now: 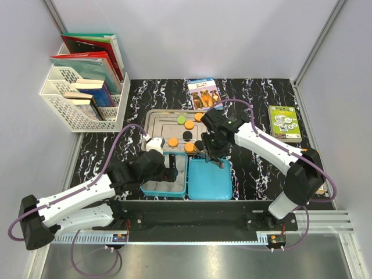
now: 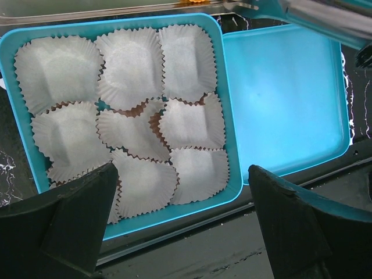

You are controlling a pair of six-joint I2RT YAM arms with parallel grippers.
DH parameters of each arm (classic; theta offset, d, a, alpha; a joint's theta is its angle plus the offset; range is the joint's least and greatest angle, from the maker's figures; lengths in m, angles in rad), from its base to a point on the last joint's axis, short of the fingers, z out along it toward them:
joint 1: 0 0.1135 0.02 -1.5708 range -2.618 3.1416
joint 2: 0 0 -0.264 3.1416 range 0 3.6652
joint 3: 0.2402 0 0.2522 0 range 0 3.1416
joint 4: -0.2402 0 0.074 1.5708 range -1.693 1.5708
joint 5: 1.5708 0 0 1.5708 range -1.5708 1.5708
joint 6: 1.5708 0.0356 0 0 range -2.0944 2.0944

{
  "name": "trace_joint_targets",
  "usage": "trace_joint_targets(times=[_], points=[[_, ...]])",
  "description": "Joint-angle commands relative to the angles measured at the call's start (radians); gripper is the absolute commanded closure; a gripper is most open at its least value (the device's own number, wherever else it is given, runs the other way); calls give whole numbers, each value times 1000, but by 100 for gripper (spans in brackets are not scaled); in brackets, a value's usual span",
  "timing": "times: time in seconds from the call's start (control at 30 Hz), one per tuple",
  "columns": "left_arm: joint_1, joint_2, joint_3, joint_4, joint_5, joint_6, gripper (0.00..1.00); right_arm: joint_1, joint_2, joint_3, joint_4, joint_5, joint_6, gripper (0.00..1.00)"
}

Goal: Pack the cookies

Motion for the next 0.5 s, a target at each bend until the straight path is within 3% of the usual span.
trace_joint_targets(times=[0.0, 0.47], points=[[2, 3, 18, 40, 3, -7, 1, 8, -7, -29, 47, 64, 10, 50], [2, 37, 26, 47, 10, -7, 1, 9, -34, -80, 56, 105, 4, 51]])
